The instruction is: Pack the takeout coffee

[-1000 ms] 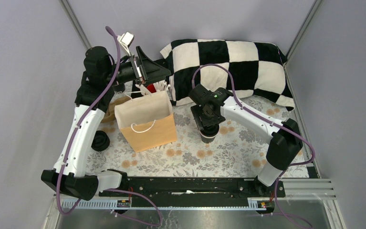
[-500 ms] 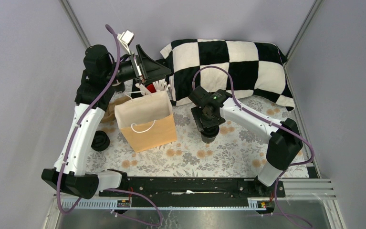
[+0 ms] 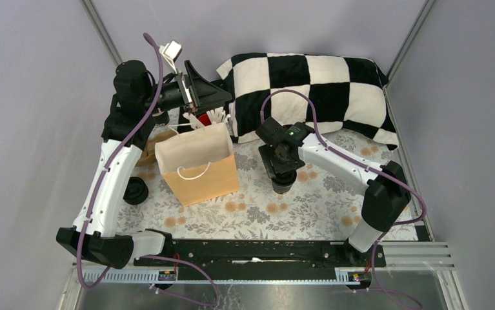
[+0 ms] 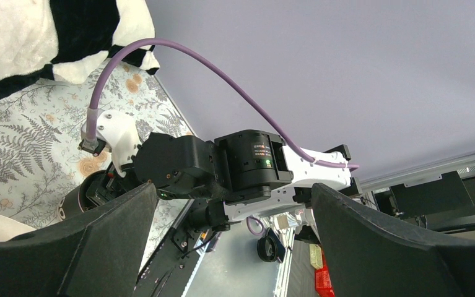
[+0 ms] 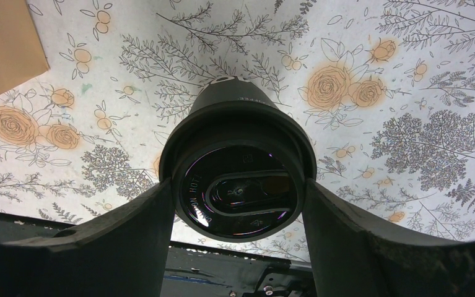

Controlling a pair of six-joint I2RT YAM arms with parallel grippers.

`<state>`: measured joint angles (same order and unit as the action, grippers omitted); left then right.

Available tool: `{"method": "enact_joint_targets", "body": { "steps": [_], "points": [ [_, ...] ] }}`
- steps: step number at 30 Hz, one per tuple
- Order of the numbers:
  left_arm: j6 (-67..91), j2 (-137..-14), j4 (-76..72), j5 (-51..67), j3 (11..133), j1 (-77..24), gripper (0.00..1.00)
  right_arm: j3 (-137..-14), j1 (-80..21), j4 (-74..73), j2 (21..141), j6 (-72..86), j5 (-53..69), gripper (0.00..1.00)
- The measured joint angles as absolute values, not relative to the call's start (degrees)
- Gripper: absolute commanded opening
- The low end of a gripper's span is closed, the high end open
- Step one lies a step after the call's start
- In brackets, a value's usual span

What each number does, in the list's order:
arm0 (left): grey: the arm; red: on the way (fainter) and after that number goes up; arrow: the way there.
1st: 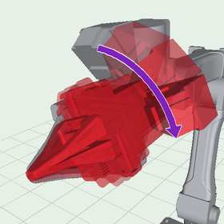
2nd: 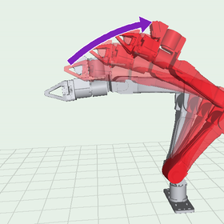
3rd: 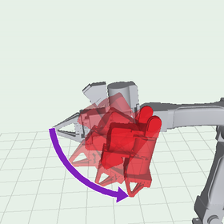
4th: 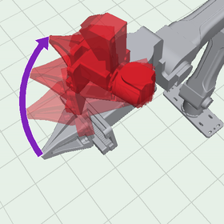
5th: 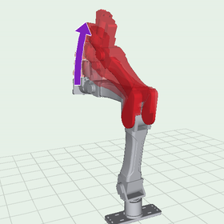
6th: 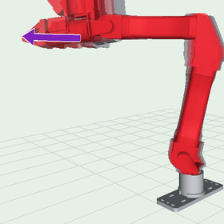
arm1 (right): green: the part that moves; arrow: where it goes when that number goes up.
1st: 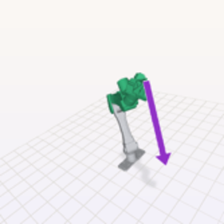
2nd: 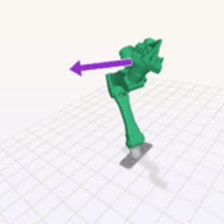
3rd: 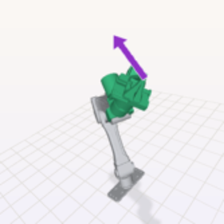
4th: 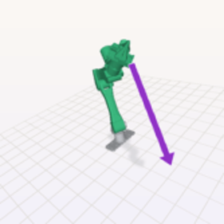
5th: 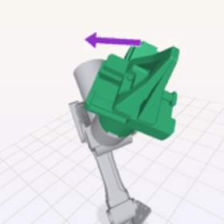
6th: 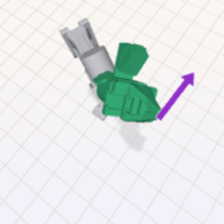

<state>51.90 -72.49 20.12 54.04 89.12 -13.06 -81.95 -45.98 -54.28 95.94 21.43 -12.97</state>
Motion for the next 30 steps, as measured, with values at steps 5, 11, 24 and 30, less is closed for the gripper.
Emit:
{"method": "enact_joint_targets", "body": {
  "steps": [5, 11, 24, 30],
  "points": [
    [51.90, -72.49, 20.10, 54.04, 89.17, -13.45, 0.99, -82.00, -45.98, -54.48, 95.85, 21.43, -13.02, 0.81],
    [51.94, -72.49, 20.12, 54.02, 89.56, -14.39, 0.99, -82.76, -46.00, -55.81, 95.85, 21.96, -12.82, 0.99],
    [42.41, -83.90, 38.81, 37.78, 108.51, -33.98, 0.66, -80.51, -26.68, -54.41, 76.44, 22.74, 3.33, 0.92],
    [40.27, -93.47, 50.17, 25.12, 111.20, -46.63, 0.51, -61.71, -5.58, -46.41, 68.66, 22.46, 20.36, 0.81]
  ]
}}
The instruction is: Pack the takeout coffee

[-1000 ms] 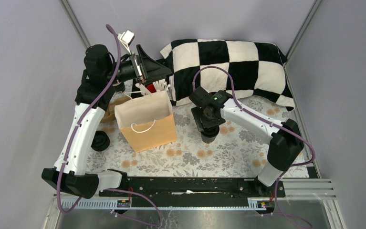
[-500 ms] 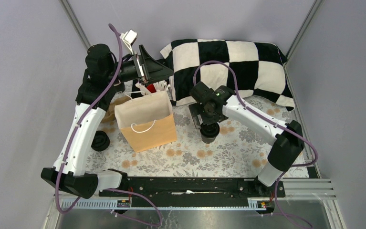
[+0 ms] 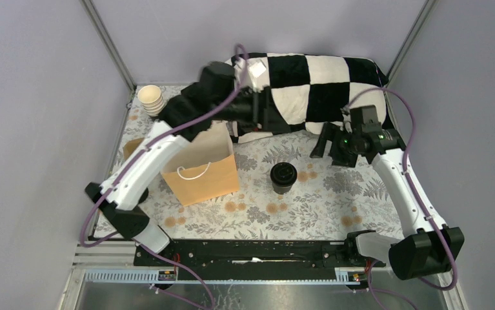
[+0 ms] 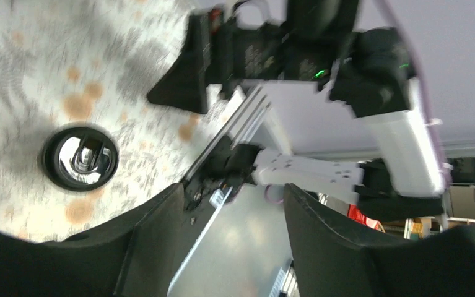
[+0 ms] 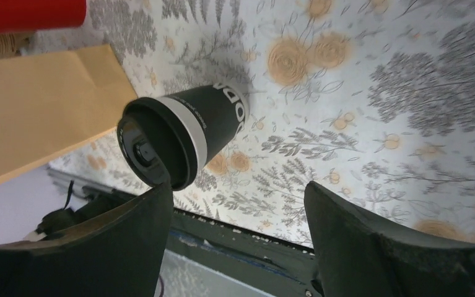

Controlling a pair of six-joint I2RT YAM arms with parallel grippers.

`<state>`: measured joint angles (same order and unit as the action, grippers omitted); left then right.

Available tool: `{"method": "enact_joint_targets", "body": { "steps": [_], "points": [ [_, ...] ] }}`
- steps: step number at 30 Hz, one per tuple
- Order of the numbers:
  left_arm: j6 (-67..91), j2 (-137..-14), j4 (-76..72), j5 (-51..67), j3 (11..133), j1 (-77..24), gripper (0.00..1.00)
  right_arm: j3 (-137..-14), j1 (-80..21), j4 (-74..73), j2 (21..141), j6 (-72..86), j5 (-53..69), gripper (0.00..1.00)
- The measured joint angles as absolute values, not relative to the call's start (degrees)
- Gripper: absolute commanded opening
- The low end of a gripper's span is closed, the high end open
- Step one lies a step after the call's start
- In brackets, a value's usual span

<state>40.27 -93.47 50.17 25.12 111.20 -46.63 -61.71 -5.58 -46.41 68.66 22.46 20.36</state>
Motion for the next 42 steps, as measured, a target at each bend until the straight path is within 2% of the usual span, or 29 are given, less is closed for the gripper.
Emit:
{"method": "enact_joint_targets", "body": {
  "steps": [3, 6, 7, 9, 16, 23, 42],
  "points": [
    [40.18, -98.63, 55.09, 18.96, 111.04, -51.05, 0.38, -55.16, -3.66, -42.11, 68.75, 22.94, 27.35, 0.70],
    [40.80, -100.86, 57.25, 14.24, 108.38, -54.30, 0.21, -51.13, -3.64, -37.28, 68.75, 24.05, 32.38, 0.61],
    [41.10, -100.97, 57.54, 12.73, 106.76, -54.96, 0.19, -49.78, -3.64, -35.09, 68.75, 24.62, 34.22, 0.58],
    [42.09, -100.99, 58.02, 10.28, 104.29, -55.68, 0.19, -48.27, -3.64, -32.14, 68.75, 25.56, 36.67, 0.54],
    [46.39, -100.99, 57.17, 3.68, 97.78, -54.63, 0.15, -46.85, -3.64, -25.63, 70.11, 27.07, 41.67, 0.52],
    [50.06, -101.12, 53.47, 3.38, 92.31, -51.79, 0.17, -46.37, -3.64, -23.44, 72.49, 27.00, 43.31, 0.52],
    [50.87, -103.88, 51.57, 3.05, 91.85, -49.34, 0.14, -46.30, -5.26, -21.93, 76.31, 26.79, 44.69, 0.48]
  ]
}}
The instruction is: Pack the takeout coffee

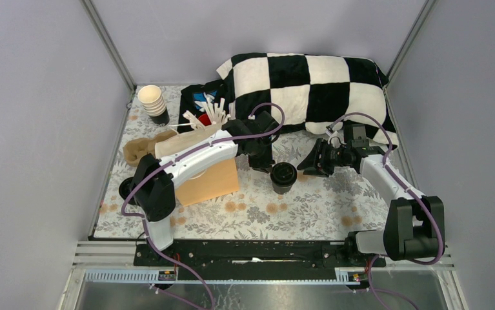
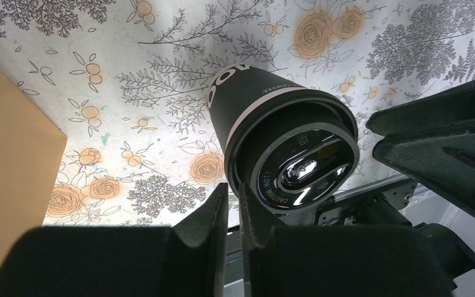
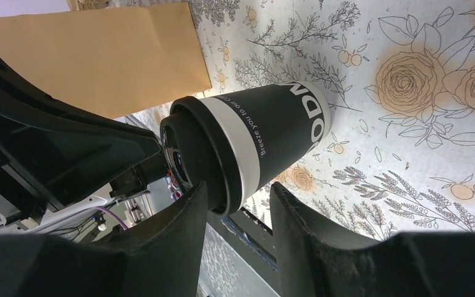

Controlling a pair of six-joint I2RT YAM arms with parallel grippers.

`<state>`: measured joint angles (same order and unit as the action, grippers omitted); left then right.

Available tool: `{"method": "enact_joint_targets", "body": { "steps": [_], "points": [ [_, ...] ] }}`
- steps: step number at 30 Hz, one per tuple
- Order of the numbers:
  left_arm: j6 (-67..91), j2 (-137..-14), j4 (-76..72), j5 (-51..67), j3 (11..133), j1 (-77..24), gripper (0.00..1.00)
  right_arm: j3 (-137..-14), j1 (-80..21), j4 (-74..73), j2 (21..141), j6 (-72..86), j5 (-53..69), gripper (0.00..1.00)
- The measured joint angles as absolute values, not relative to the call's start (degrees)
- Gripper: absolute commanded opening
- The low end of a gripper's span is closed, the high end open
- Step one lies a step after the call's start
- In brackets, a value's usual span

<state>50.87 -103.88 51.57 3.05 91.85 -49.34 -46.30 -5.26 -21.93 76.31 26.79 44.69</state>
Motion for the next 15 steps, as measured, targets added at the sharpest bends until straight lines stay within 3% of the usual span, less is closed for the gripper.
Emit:
{"method": "enact_joint_targets", "body": {
  "steps": [15],
  "points": [
    [50.59, -105.41, 51.31, 3.20, 91.22, -49.28, 0.15, -46.30, -6.35, -21.87, 77.36, 26.39, 44.69, 0.45]
  ]
}}
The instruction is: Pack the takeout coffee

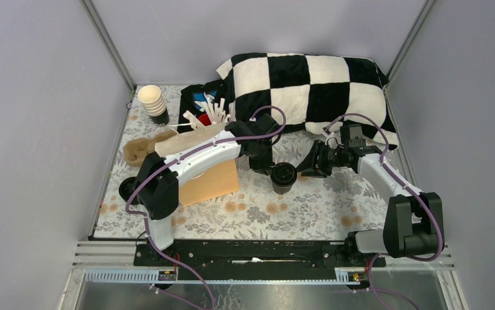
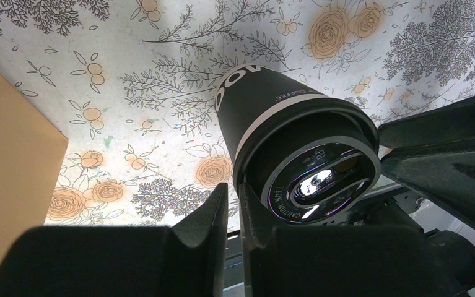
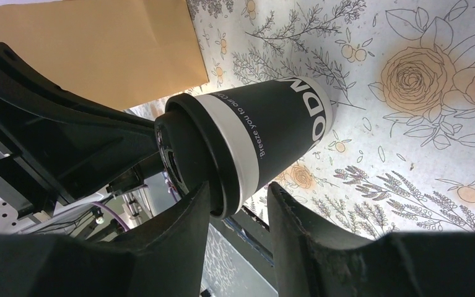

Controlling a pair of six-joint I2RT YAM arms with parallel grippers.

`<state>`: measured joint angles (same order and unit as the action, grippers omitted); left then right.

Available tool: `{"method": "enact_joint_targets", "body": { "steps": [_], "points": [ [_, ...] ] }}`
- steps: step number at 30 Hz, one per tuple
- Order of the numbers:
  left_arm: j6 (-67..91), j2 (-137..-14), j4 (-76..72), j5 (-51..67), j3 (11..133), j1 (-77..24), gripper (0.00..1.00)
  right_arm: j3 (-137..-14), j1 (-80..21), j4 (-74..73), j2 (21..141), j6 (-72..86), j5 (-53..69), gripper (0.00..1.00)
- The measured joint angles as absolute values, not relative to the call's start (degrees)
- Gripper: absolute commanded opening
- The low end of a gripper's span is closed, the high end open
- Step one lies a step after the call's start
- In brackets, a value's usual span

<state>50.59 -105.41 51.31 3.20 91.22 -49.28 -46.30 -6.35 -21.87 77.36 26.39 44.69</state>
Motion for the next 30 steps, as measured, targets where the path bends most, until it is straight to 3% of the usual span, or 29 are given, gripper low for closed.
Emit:
{"method": "enact_joint_targets", "body": {
  "steps": [10, 21, 27, 30],
  "points": [
    [50.43, -105.51, 50.78, 3.33, 90.87, -49.28, 0.15, -46.30, -7.27, -21.89, 78.24, 25.96, 44.58, 0.41],
    [50.52, -105.51, 49.56, 3.22, 90.21, -49.82, 0.15, -46.35, -8.60, -23.07, 76.69, 26.04, 41.41, 0.27],
    [50.85, -105.27, 48.31, 3.36, 89.45, -50.04, 0.15, -47.51, -9.82, -26.50, 75.33, 26.11, 36.99, 0.41],
    [50.89, -105.27, 48.14, 3.33, 89.45, -50.11, 0.15, -49.56, -10.98, -30.35, 75.33, 25.58, 33.50, 0.42]
  ]
}}
